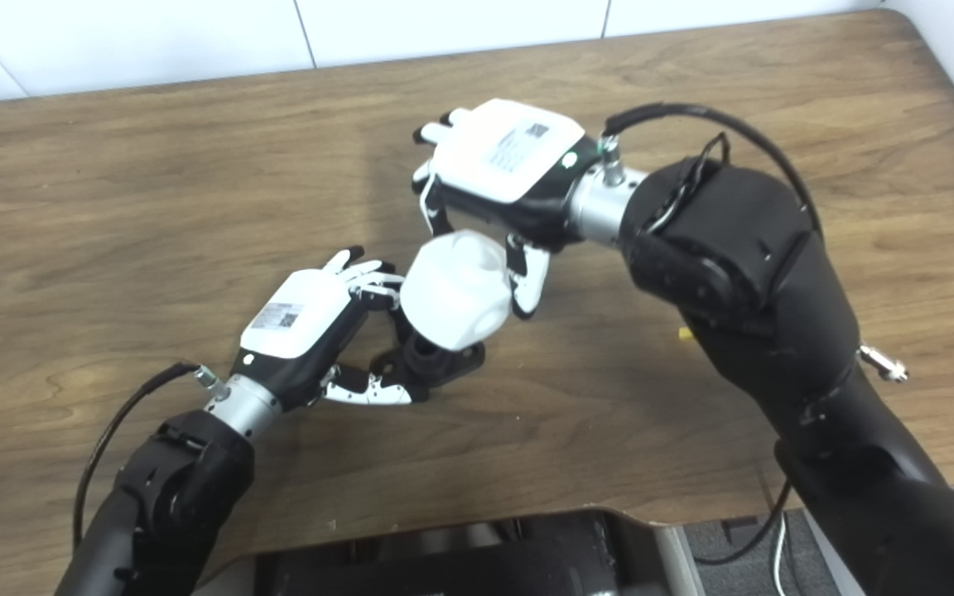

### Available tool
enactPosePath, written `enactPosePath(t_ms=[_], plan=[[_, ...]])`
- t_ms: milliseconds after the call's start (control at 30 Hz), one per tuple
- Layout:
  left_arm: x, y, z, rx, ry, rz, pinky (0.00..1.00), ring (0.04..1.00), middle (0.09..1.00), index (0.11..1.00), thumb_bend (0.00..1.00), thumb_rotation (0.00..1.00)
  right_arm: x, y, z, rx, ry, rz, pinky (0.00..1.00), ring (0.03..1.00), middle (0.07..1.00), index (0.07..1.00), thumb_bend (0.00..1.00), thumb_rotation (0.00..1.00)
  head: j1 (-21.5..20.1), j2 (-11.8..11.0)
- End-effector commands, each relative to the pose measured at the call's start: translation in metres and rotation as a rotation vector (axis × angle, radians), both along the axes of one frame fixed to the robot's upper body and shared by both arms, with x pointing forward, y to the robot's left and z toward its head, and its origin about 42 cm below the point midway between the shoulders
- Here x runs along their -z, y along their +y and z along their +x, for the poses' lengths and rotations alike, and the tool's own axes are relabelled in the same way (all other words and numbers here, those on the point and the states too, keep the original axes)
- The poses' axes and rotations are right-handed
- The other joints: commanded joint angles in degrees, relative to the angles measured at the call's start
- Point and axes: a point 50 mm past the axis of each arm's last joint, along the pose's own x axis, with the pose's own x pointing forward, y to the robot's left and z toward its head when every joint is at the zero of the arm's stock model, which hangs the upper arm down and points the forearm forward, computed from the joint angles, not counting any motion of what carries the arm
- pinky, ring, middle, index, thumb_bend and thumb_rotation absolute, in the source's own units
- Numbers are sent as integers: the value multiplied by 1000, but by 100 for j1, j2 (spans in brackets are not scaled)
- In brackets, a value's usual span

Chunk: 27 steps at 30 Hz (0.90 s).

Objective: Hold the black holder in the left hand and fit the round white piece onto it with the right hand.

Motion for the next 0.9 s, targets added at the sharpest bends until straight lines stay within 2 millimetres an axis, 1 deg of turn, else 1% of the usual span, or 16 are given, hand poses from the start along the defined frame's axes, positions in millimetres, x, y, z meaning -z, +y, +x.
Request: enactPosePath(t_ms=[0, 133, 333, 467, 867], plan=[[7, 2, 0, -5, 19, 48, 1000, 895, 791, 485, 524, 61, -16, 2, -5, -42, -125, -20, 1000, 979, 838, 482, 524, 136, -7, 0], [6, 2, 0, -5, 22, 49, 1000, 896, 791, 485, 524, 61, -16, 6, -7, -74, -184, -63, 1000, 966, 821, 481, 524, 138, -7, 0], [7, 1, 0, -2, 19, 45, 1000, 892, 790, 485, 524, 61, -20, 11, -11, -93, -204, -81, 1000, 985, 815, 480, 526, 139, -11, -10], [7, 0, 0, 1, 17, 47, 1000, 893, 790, 485, 524, 61, -23, 16, -15, -108, -225, -115, 1000, 978, 820, 480, 526, 139, -12, -11], [7, -1, 2, -5, 18, 48, 1000, 893, 792, 485, 524, 61, -20, 20, -14, -115, -209, -83, 1000, 979, 812, 480, 526, 138, -7, 9]])
